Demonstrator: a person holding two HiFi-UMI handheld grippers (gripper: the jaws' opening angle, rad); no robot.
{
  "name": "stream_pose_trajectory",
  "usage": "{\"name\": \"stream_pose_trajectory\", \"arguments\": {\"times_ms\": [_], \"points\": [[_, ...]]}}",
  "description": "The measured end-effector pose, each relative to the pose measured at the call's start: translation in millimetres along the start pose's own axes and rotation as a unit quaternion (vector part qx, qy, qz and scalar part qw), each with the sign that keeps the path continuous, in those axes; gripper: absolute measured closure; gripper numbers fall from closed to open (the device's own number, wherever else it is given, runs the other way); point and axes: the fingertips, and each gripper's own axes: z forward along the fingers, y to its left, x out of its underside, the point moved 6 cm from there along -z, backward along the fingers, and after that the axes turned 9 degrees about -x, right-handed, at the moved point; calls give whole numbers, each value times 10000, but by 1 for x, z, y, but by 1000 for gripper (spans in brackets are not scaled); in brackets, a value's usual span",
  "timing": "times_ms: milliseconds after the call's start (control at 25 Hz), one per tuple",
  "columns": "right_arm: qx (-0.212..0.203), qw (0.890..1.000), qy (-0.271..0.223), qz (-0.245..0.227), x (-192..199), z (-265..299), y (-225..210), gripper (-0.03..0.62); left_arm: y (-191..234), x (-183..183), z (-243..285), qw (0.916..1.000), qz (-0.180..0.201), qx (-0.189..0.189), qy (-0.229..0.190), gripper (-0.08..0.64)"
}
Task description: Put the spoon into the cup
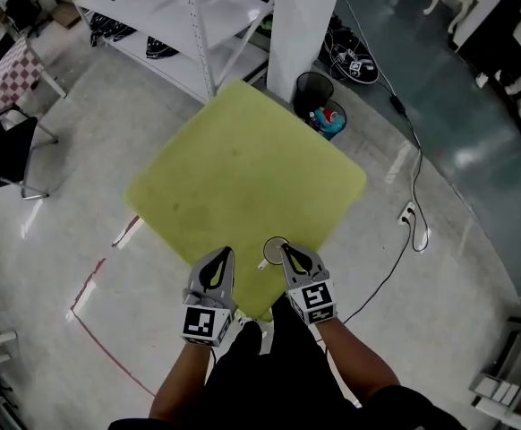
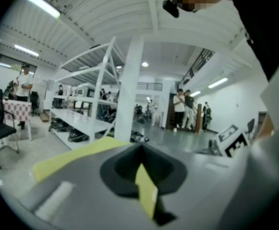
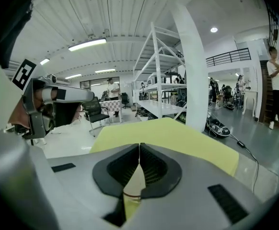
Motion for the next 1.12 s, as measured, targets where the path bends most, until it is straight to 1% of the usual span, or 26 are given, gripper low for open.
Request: {"name": "stream_pose_trajectory", "arguments": {"times_ms": [160,200,360,440,480,520,560,600,680,760,920,1120], "points": [[-79,9998,104,123,5,8,-3,581,-2,11,1,9997,16,20,241,554],[-100,9998,130,148,6,10,-3,581,-2,14,2,9995,-30,39,322,554],[-192,9994,215,178,9,15,-2,581,3,26,2,9975,-431,125,544,554],[-235,9993,207,191,9,17,-1,580,5,29,1,9972,-462,111,583,554],[-255,9993,195,189,8,18,-1,577,6,30,1,9972,-452,105,587,554],[-276,9993,179,186,7,19,-2,558,6,30,2,9973,-437,99,589,554],[-292,9993,165,186,6,19,-2,522,5,31,3,9972,-436,90,593,554],[-289,9993,153,183,6,17,-4,503,4,31,3,9971,-472,78,593,554],[-231,9995,119,162,2,11,-7,490,2,28,3,9964,-633,61,562,554],[-138,9998,36,124,-5,6,-8,488,4,23,2,9964,-686,51,504,554],[81,9997,-217,72,-21,-3,-13,488,8,17,-2,9975,-553,58,436,554],[341,9978,-575,-4,-48,-21,-19,488,5,3,-5,9982,-518,176,260,554]]}}
